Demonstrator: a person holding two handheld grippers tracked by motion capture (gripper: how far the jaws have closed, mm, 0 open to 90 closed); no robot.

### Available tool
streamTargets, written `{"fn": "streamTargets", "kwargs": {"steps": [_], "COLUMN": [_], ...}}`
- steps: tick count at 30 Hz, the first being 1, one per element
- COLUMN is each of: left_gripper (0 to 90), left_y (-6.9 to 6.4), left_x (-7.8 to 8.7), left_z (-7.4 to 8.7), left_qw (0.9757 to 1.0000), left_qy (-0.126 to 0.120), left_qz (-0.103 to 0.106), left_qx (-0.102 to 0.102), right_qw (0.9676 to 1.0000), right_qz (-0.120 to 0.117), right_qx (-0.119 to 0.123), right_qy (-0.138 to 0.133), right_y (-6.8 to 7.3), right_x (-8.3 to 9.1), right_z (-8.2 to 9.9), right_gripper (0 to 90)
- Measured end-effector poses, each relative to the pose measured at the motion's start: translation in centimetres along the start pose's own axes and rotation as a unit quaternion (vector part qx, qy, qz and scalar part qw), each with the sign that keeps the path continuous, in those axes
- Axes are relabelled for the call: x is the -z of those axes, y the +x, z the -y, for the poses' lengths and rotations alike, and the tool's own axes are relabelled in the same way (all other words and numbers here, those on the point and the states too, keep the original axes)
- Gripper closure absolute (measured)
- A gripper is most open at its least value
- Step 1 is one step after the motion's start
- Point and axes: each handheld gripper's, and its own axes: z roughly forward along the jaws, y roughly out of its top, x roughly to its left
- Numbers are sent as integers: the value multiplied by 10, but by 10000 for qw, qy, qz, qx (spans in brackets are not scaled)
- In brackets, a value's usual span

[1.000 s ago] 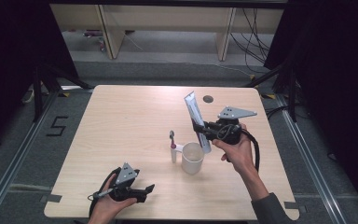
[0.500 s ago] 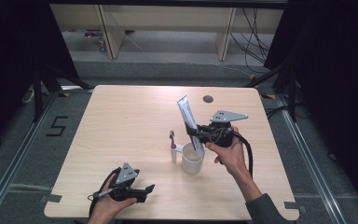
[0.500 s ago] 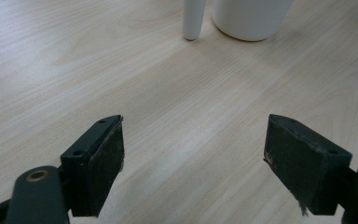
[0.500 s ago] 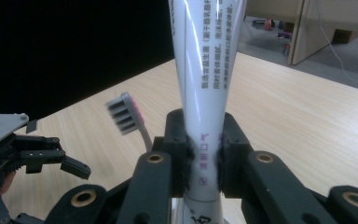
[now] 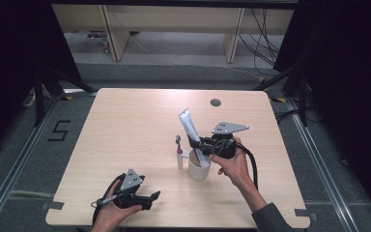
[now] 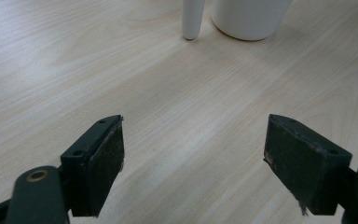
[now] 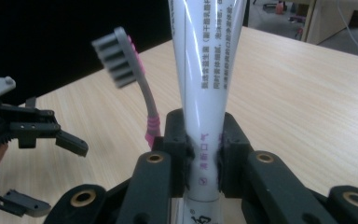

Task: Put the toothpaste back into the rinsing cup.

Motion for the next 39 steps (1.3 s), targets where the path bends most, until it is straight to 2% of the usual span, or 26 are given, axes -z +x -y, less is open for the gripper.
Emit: {"fn": "streamTargets", "kwargs": {"steps": [1, 2, 4, 6, 10, 11, 12, 13, 15, 16, 17, 19, 21, 22, 23, 25, 28, 30, 31, 33, 34, 35, 36, 37, 38, 39], "left_gripper": [196, 196, 196, 196, 196, 196, 195, 195, 195, 196, 196, 196, 196, 196, 196, 195, 196, 196, 196, 196, 196, 196, 195, 196, 196, 196], "left_y": [-1, -1, 0, 0, 0, 0, 0, 0, 0, 0, 0, 0, -2, 0, 0, 0, -1, 0, -2, -1, 0, 0, -1, -1, -1, -2], "left_x": [-1, -1, 0, 0, 0, 0, 0, -1, 0, 0, -1, 0, -1, 0, 0, -1, -1, 0, -2, 0, 0, 0, -1, 0, -1, -1], "left_z": [0, 0, 0, 0, 0, 0, 0, 0, 0, 0, 0, 0, 0, 0, 0, 0, 0, 0, 0, 0, -1, -1, 0, 0, 0, 0], "left_qw": [9999, 10000, 10000, 10000, 10000, 10000, 10000, 10000, 10000, 10000, 10000, 10000, 9999, 10000, 10000, 10000, 10000, 10000, 9999, 10000, 10000, 10000, 10000, 10000, 10000, 9999], "left_qy": [-74, -48, 25, -2, 24, 27, -18, -26, 26, 32, -31, 11, -71, 19, -8, -5, -41, 23, -73, -3, 8, 8, -30, 6, -27, -73], "left_qz": [14, 3, -32, -24, -24, -30, -27, -5, -24, -13, 11, 15, 27, 10, 18, 17, 19, 20, 28, 12, -2, 17, 12, 25, 28, 24], "left_qx": [77, 69, -7, -6, -14, -14, 3, 27, -8, -17, 23, 11, 103, -3, 5, 13, 68, 7, 105, 20, 5, 3, 54, 15, 57, 103], "right_qw": [10000, 9999, 10000, 9999, 9998, 9998, 9996, 9996, 9996, 9996, 9995, 9994, 9990, 9990, 9988, 9989, 9988, 9988, 9987, 9986, 9985, 9983, 9980, 9980, 9981, 9979], "right_qz": [15, 2, -10, -26, -3, -6, 70, -42, 23, 31, -45, -31, 8, -34, -45, 60, 43, 52, 71, 76, 66, 83, 104, 150, 93, 78], "right_qx": [24, -47, 57, -23, 141, -3, 135, 131, 97, 202, 148, 256, 283, 318, 342, 281, 279, 287, 327, 280, 297, 466, 409, 448, 379, 440], "right_qy": [37, 90, 63, 122, 154, 184, 228, 240, 266, 218, 259, 240, 333, 328, 345, 363, 392, 404, 382, 449, 458, 350, 462, 430, 478, 474], "right_y": [0, 1, -1, 1, 1, 3, 2, 2, 2, 2, 2, 1, 2, 3, 3, 4, 5, 5, 4, 5, 5, 4, 4, 4, 5, 4], "right_x": [-1, -1, -3, -5, -8, -7, -7, -9, -9, -9, -9, -8, -7, -7, -7, -6, -5, -5, -5, -4, -4, -5, -3, -4, -4, -4], "right_z": [1, 3, 5, 7, 9, 10, 11, 12, 14, 14, 14, 13, 13, 12, 13, 13, 13, 13, 13, 13, 14, 14, 14, 15, 15, 16], "right_gripper": [772, 772, 772, 771, 771, 770, 770, 770, 769, 769, 769, 768, 768, 767, 767, 767, 767, 767, 767, 767, 766, 766, 766, 765, 765, 764]}}
